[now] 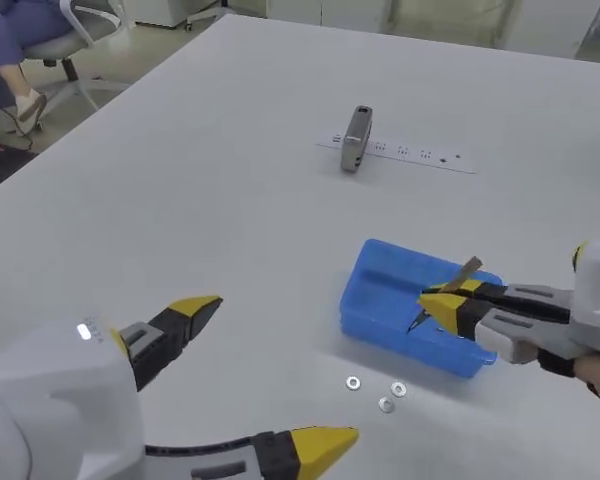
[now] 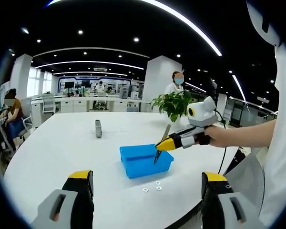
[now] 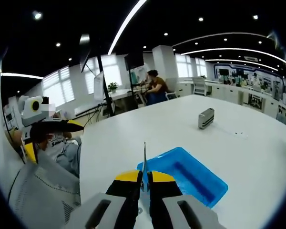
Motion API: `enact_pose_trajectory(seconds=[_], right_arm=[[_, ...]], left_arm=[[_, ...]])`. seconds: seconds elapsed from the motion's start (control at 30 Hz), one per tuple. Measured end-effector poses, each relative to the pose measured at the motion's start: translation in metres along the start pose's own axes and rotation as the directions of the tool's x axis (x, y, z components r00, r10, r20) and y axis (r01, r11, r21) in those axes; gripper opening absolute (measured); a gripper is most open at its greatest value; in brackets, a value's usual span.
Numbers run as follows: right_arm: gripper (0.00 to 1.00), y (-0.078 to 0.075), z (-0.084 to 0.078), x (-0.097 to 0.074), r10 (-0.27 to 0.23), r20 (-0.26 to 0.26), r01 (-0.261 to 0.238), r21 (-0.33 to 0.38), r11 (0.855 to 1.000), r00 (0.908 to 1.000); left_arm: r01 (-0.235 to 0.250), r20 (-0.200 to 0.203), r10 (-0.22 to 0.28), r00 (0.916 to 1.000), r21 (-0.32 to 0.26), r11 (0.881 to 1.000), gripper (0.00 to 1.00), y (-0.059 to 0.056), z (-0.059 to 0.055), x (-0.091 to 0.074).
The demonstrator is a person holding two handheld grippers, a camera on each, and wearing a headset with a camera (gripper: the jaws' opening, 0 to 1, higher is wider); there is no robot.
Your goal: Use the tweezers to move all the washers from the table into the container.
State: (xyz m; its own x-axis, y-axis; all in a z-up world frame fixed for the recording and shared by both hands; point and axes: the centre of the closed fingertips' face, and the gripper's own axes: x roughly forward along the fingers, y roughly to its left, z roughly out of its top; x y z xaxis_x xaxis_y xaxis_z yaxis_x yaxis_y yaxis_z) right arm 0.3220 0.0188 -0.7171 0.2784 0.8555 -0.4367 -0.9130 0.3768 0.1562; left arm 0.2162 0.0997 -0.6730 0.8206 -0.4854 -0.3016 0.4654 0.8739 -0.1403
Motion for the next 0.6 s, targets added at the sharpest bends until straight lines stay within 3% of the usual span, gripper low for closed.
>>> enact_pose_trajectory(seconds=[0.2,0.3,0.6], right_arm=[[0.03,0.009,-0.029,0.010,0.041,-0.053,-0.038,0.051,0.998,0.9978],[0.03,0.010,-0.044,0.013,0.048,-0.081,-0.038,0.118,0.992,0.9955],[0.03,0.007,-0.056,0.016,0.032,-0.109,-0.019,0.119,0.993,0.9935]], left_arm=[[0.000,-0.003,0.000,1.0000,-0.002,1.000,0.96,0.000,-0.001,-0.001],[-0.001,-0.004,0.001,1.0000,-0.002,1.000,0.96,0.000,-0.002,-0.001],[-0.006,-0.010,0.006,0.9999,-0.004,1.000,0.96,0.003,-0.004,-0.002]])
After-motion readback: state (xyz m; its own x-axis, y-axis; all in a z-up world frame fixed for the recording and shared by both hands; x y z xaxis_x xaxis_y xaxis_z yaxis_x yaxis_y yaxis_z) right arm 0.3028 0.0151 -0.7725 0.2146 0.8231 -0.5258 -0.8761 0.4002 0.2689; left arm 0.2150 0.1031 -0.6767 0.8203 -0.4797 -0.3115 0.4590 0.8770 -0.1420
